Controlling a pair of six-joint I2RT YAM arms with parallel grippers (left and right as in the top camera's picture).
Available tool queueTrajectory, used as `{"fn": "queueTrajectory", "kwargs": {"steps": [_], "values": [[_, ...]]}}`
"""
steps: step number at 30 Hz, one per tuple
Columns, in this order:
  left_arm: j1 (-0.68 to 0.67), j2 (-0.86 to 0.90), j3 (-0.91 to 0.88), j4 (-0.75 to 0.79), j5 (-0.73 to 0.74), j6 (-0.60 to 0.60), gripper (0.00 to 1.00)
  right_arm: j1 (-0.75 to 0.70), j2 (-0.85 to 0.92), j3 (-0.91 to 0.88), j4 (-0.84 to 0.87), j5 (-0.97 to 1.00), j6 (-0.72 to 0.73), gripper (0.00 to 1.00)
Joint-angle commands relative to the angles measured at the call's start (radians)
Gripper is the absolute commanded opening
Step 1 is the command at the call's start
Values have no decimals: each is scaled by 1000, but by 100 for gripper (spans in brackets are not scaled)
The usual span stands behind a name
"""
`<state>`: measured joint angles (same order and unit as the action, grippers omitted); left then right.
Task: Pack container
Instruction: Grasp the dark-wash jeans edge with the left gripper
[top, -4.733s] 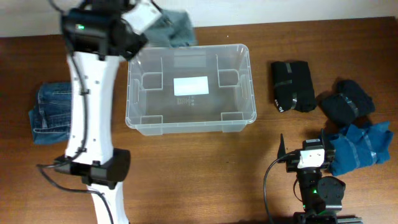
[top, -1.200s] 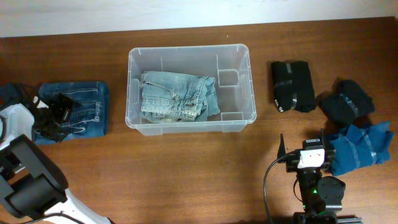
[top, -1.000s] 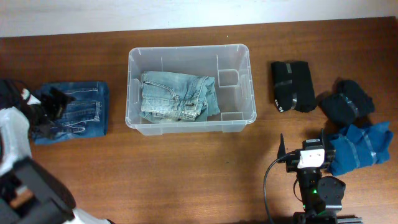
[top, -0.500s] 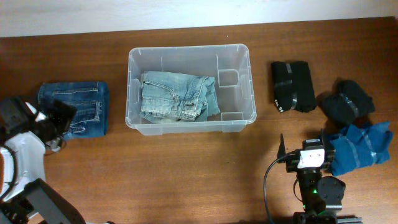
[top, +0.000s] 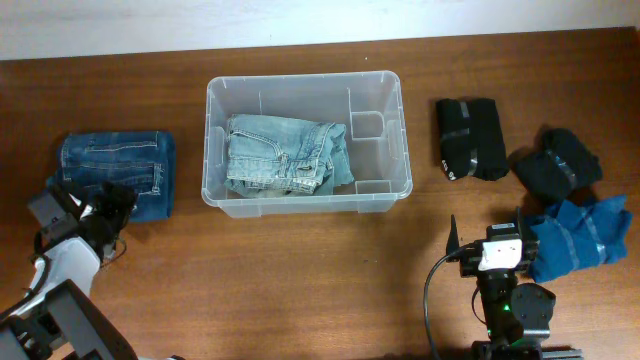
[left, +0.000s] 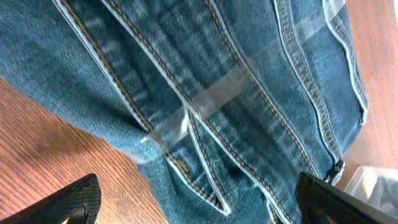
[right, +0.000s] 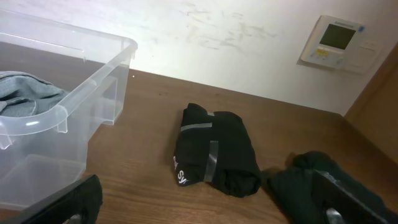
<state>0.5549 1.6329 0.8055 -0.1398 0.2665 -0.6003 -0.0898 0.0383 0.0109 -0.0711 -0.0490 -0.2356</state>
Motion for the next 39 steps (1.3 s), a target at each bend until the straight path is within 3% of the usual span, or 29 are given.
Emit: {"fn": "queueTrajectory", "kwargs": {"steps": [1, 11, 12, 14, 19, 21, 27, 31, 39], "values": [[-2, 10, -15, 21, -48, -11, 99, 5, -6, -5, -4, 2, 8, 98], [-3, 113, -16, 150, -54, -14, 98, 5, -6, -5, -4, 2, 8, 98], [-3, 119, -16, 172, -54, -14, 94, 5, -6, -5, -4, 2, 8, 98], [-3, 132, -16, 217, -55, -14, 80, 5, -6, -5, -4, 2, 8, 98], [-3, 161, -16, 325, -54, -14, 20, 5, -6, -5, -4, 2, 8, 98], [-3, 163, -16, 354, -36, -14, 3, 5, -6, -5, -4, 2, 8, 98], [-2, 149, 14, 564, 233, -14, 1, 5, -6, -5, -4, 2, 8, 98], [-3, 90, 123, 506, 333, -12, 1, 5, -6, -5, -4, 2, 8, 98], [-13, -108, 264, 380, 344, 82, 1, 5, -6, -5, -4, 2, 8, 98]]}}
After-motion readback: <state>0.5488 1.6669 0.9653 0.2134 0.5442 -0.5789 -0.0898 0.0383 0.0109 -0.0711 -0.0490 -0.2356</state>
